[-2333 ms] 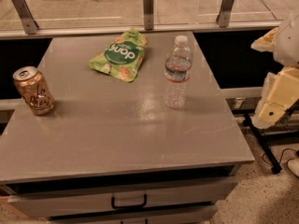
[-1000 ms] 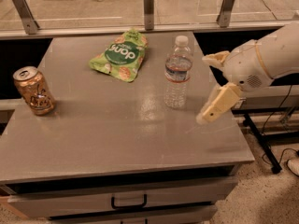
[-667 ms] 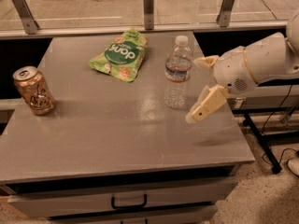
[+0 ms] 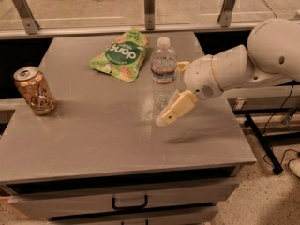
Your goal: Knock water bottle over
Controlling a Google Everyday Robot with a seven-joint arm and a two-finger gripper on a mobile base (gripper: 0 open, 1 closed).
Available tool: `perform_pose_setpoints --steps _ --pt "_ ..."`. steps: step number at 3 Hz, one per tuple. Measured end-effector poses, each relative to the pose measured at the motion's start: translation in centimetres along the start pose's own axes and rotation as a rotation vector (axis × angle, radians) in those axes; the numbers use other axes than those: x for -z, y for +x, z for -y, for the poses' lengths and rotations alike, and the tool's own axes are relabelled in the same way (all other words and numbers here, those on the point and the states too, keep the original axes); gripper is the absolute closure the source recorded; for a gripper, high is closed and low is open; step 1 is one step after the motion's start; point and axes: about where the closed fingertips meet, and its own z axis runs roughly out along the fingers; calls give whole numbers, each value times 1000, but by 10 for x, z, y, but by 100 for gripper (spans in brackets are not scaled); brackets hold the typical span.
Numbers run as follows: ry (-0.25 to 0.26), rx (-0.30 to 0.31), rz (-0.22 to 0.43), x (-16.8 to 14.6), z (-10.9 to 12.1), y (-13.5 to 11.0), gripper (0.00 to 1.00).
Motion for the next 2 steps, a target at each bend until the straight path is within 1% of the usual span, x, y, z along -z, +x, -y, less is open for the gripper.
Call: perform_pose_setpoints --steps 1,2 --pt "-14 26 37 -27 -1 -24 0" --pt "-33 89 66 -57 -6 -69 0"
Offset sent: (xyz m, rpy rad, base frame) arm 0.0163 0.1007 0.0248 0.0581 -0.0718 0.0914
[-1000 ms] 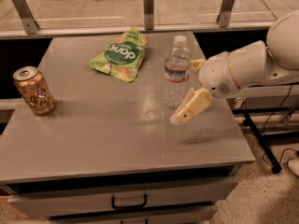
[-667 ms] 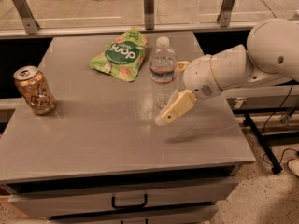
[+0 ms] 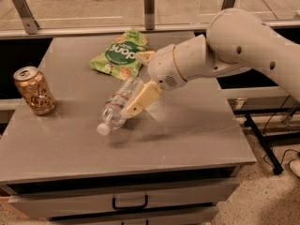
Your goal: Knock water bottle over
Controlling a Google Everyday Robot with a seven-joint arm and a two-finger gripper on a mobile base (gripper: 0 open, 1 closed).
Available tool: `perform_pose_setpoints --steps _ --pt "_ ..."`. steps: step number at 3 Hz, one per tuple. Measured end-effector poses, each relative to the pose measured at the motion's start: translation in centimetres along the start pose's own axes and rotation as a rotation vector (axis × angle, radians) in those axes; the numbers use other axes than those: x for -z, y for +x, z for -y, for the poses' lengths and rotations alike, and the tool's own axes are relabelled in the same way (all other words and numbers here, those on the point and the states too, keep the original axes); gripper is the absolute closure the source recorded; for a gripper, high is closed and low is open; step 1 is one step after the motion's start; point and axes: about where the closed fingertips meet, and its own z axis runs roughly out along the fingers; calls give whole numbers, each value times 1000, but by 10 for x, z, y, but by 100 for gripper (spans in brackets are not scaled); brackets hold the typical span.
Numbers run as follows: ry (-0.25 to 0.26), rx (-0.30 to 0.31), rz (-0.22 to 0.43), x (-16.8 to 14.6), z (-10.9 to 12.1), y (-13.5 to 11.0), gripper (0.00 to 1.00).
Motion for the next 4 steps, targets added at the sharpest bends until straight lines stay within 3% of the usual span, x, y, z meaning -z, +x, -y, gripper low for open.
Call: perform_pose_setpoints --steps 2,3,4 --pt "16 -9 -33 11 -4 7 0" --pt "49 7 -72 41 9 19 0" --pt "94 74 -135 87 38 23 0"
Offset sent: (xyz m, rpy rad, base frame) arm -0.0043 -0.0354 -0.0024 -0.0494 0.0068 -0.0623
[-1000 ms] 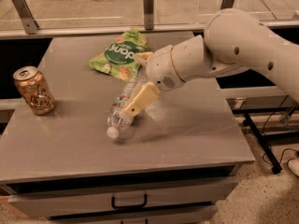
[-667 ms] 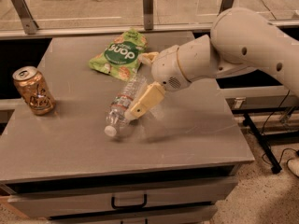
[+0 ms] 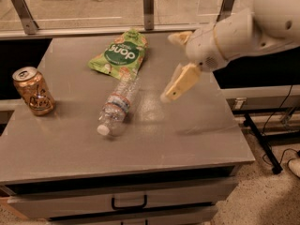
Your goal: Knock water bottle over
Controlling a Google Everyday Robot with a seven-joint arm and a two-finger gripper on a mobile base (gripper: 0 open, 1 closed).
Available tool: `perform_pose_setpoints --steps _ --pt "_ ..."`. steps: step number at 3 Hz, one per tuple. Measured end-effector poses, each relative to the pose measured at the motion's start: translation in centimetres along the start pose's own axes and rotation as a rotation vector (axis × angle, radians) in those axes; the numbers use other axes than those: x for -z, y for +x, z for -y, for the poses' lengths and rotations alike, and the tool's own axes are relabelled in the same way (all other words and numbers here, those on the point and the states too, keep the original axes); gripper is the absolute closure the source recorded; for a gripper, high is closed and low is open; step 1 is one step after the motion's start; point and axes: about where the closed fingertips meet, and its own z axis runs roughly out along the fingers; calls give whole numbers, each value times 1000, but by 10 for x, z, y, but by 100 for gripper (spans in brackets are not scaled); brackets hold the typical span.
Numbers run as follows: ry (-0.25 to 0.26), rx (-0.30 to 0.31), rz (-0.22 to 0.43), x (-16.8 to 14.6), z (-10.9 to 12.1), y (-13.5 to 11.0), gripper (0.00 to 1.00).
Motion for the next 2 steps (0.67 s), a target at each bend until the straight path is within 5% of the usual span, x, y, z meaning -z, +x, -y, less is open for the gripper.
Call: perform_pose_setpoints --steps 1,2 --pt "80 110 -93 57 43 -13 0" --pt "147 147 -90 87 64 -32 0"
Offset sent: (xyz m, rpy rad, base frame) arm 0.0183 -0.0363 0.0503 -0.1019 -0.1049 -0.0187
